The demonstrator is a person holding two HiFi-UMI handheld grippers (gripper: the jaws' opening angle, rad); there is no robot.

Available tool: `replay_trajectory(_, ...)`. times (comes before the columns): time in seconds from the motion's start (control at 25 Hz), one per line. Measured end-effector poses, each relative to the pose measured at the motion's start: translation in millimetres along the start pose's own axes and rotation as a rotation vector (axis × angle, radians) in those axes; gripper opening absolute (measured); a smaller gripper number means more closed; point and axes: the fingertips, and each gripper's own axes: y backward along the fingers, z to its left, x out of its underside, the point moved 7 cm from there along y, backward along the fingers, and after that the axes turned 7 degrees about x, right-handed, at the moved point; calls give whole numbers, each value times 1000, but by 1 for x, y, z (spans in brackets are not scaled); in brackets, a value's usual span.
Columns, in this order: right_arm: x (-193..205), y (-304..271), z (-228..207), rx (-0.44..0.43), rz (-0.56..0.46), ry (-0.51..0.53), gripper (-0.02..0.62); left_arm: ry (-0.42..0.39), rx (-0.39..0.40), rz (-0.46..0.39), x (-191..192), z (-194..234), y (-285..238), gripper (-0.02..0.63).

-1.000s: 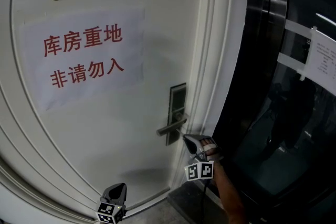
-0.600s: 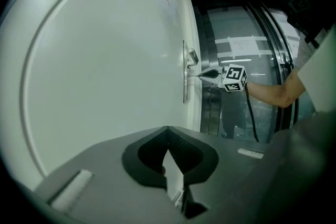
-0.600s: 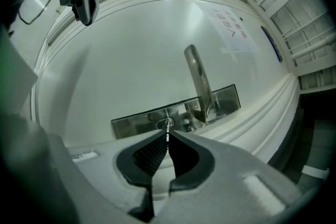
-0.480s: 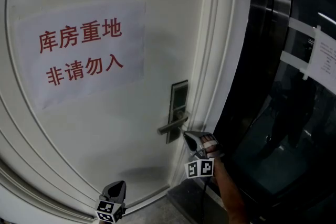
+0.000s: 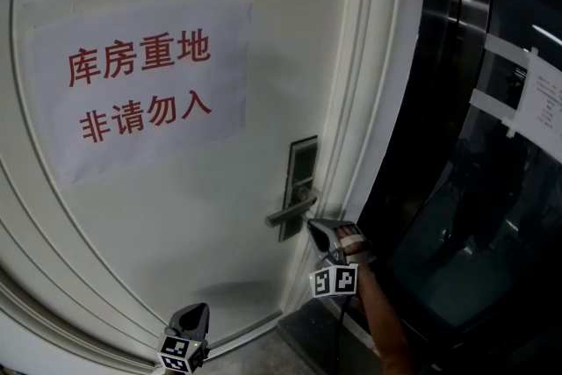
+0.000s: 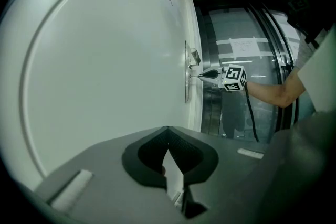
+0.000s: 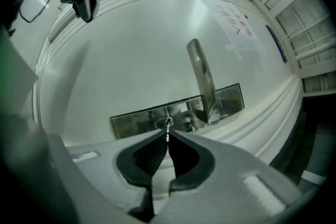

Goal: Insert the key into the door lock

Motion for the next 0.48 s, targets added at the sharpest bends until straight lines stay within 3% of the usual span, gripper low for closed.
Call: replay_trajectory(0.48,-2,-2,2,10,29,112,11,8,5,-5,0,3,0,2)
